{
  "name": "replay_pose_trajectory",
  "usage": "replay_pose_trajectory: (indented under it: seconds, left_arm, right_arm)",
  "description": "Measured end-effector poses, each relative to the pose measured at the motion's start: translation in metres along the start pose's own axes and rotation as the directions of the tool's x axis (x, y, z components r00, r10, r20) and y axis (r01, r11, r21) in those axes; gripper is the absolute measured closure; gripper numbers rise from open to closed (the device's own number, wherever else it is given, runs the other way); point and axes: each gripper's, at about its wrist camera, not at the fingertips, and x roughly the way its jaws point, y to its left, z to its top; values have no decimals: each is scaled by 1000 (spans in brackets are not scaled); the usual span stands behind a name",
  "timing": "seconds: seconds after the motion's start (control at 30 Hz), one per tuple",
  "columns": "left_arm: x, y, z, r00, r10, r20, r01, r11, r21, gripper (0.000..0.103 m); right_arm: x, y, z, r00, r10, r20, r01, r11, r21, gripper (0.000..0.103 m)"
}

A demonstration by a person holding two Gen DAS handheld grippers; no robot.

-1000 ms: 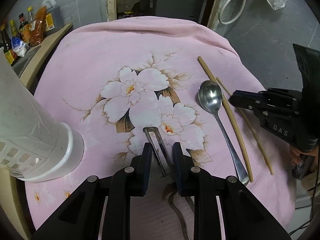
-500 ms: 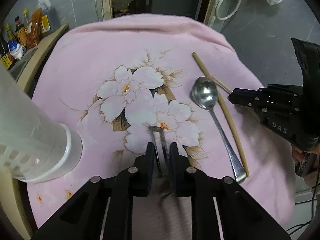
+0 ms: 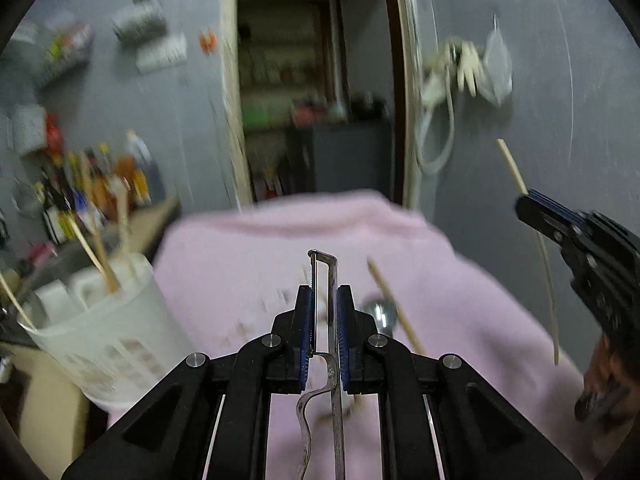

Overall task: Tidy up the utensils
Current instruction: 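Lift the wire utensil and chopstick and carry both to the white holder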

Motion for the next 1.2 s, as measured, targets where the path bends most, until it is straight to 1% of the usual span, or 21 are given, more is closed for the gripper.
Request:
replay_pose_trajectory:
  seconds: [0.03, 0.07, 0.1, 0.13, 0.23, 0.33, 0.4, 0.43, 0.53, 0.57, 0.6, 0.63, 0.67, 0.73, 0.8, 0.9, 1.0, 1.07, 1.17, 1.2]
  left_arm:
    - [-7, -1, 4, 999, 14, 46, -14, 1000, 1, 94]
    - [-14, -1, 7, 996, 21, 88, -22, 1000, 0, 94]
    - [-22, -1, 10, 992, 28, 124, -28, 1000, 1, 94]
    - [-28, -1, 13, 986, 38, 161, -39, 999, 3, 94]
    - [-47, 7, 18, 965, 60, 255, -61, 998, -3, 94]
    - [-59, 28, 26, 947, 85, 311, -84, 996, -17, 94]
    - [-71, 43, 32, 936, 100, 337, -98, 995, -23, 94]
    - [-75, 53, 37, 933, 105, 345, -101, 994, -30, 94]
    - [-89, 83, 50, 927, 125, 354, -109, 992, -63, 94]
    - [-94, 91, 51, 924, 140, 355, -120, 990, -78, 94]
    - [-98, 99, 53, 921, 158, 355, -134, 987, -91, 94]
    - [-101, 110, 55, 920, 177, 349, -147, 983, -110, 94]
    - [-102, 120, 56, 920, 199, 338, -164, 978, -129, 94]
    - [-103, 142, 59, 918, 239, 315, -194, 966, -169, 94]
    - [-102, 164, 60, 915, 270, 301, -214, 955, -205, 94]
    - [-98, 199, 60, 907, 311, 285, -233, 932, -277, 94]
    - [-90, 226, 55, 906, 340, 251, -244, 906, -347, 94]
    - [-84, 242, 52, 903, 363, 231, -256, 885, -389, 94]
    - [-79, 255, 48, 893, 390, 224, -272, 865, -422, 94]
    - [-77, 259, 46, 889, 400, 223, -279, 860, -427, 94]
  right_arm:
    - [-6, 6, 4, 999, -26, 44, 27, 999, -23, 100]
    - [-14, 15, 9, 993, -54, 106, 60, 997, -53, 100]
    - [-16, 19, 12, 989, -66, 135, 75, 995, -68, 100]
    - [-21, 26, 18, 979, -80, 186, 99, 991, -93, 100]
    - [-25, 40, 32, 959, -84, 271, 123, 984, -128, 100]
    - [-24, 56, 47, 939, -62, 338, 116, 983, -140, 100]
    - [-24, 64, 56, 930, -35, 365, 91, 987, -136, 100]
    - [-22, 68, 62, 925, -11, 381, 63, 990, -126, 100]
    - [-15, 73, 73, 913, 75, 401, -40, 995, -96, 100]
    - [-8, 78, 80, 905, 119, 408, -96, 992, -77, 100]
    - [-4, 81, 84, 901, 143, 410, -125, 990, -69, 100]
    - [5, 87, 91, 890, 187, 415, -182, 982, -52, 100]
    - [7, 93, 93, 884, 210, 419, -212, 976, -42, 100]
    - [24, 104, 104, 858, 286, 427, -316, 949, -1, 100]
    - [36, 116, 111, 834, 341, 433, -394, 919, 36, 100]
    - [54, 128, 118, 805, 396, 441, -475, 877, 78, 100]
    - [70, 138, 122, 790, 429, 438, -520, 847, 109, 100]
    - [81, 145, 123, 786, 439, 436, -535, 836, 123, 100]
    - [96, 152, 123, 786, 442, 432, -541, 830, 135, 100]
    - [104, 155, 123, 790, 442, 425, -540, 829, 142, 100]
